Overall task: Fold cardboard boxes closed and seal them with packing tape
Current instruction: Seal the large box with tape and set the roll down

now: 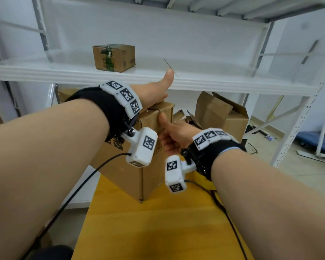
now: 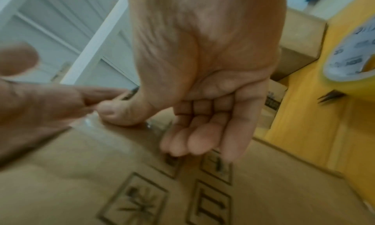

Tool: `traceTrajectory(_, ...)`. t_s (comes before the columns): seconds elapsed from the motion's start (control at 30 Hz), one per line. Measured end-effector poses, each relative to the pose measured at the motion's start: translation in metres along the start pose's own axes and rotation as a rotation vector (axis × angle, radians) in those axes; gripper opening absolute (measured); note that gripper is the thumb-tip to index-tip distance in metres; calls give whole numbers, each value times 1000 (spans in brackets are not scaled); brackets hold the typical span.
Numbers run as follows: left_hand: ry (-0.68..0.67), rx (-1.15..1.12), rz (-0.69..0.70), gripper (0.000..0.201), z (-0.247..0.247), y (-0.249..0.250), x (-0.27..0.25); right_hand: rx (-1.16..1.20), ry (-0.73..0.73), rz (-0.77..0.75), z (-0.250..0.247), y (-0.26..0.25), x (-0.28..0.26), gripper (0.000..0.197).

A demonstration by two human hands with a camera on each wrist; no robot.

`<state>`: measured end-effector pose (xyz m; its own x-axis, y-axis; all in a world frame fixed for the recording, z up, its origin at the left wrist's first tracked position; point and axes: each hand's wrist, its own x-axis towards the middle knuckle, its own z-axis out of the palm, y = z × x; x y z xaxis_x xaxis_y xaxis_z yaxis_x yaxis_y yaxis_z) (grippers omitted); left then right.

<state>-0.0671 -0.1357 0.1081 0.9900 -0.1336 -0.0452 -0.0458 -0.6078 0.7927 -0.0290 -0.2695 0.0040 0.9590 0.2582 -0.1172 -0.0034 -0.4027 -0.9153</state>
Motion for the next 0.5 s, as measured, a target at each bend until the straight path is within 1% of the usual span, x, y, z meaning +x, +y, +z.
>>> traceTrajectory(0.07, -19, -41, -1, 96, -1, -1, 1, -41, -17, 81, 8, 8, 0, 84)
traceTrajectory(0.13, 0, -95, 6, 95, -1, -1, 4, -121, -22, 130, 7, 14, -1, 77)
traceTrajectory(0.23, 22, -198, 30, 93, -1, -1, 8, -328, -85, 176, -12, 11, -4, 63)
traceTrajectory(0.27, 24, -226, 37, 93, -2, -2, 9, -333, -92, 165, -19, 7, -5, 59)
traceTrajectory(0.3, 29, -255, 45, 93, -4, -4, 11, -242, -93, 135, -23, 2, -7, 60)
traceTrajectory(0.37, 41, -307, 62, 94, -6, -7, 12, 37, -72, 44, -21, -10, -6, 71)
traceTrajectory(0.4, 55, -336, 78, 93, -7, -8, 13, 98, -55, 8, -18, -14, -3, 78)
traceTrajectory(0.47, 86, -400, 111, 90, -10, -10, 13, 67, -33, -12, -8, -17, 1, 88)
traceTrajectory(0.5, 106, -433, 131, 89, -14, -12, 12, 17, -37, 19, -5, -13, 1, 88)
